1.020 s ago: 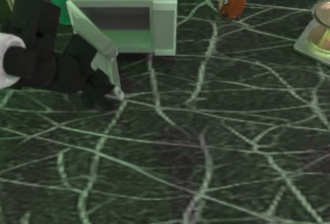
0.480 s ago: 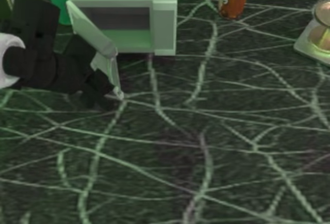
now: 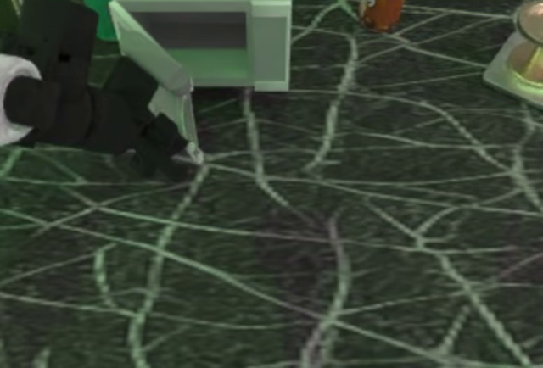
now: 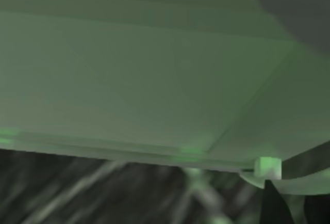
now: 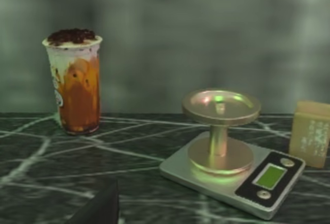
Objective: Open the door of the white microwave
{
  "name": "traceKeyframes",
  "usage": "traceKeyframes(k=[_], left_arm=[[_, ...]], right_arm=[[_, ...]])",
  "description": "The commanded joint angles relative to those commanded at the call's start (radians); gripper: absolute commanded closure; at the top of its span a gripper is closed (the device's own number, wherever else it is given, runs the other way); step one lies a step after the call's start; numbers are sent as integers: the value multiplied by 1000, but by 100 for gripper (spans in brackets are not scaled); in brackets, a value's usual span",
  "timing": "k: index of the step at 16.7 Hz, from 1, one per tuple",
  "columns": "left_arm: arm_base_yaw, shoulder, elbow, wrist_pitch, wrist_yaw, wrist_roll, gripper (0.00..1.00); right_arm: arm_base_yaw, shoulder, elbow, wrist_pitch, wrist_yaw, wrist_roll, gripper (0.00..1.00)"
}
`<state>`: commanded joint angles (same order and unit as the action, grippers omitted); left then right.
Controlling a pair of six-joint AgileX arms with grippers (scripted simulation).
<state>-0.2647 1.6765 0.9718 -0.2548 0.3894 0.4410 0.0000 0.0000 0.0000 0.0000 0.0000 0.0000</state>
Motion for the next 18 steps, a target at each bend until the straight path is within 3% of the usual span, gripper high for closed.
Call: traceKeyframes(k=[8,18], left_arm=[[39,-1,8,-35,43,81,100],[40,-1,8,-35,43,82,100]], right_arm=[[0,0,0,0,0,0,0],[0,0,0,0,0,0,0]])
